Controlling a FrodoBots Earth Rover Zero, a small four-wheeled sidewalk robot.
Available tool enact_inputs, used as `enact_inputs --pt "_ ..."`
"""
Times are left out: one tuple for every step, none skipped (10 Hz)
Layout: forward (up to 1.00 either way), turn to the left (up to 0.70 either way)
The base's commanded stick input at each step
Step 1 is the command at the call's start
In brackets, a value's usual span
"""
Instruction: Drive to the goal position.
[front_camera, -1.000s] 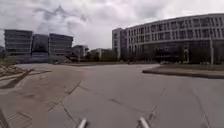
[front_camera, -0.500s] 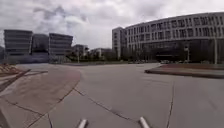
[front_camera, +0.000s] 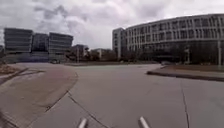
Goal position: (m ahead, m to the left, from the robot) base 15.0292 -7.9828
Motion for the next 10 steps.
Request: enact_inputs --pt "0.70 0.00" --pt "0.70 0.00" --pt "0.70 0.00" --pt "0.70 0.00" --pt "0.70 0.00" --pt "0.70 0.00" --pt "0.70 0.00" --pt "0.70 0.00" --pt "0.70 0.00" --pt "0.70 0.00"
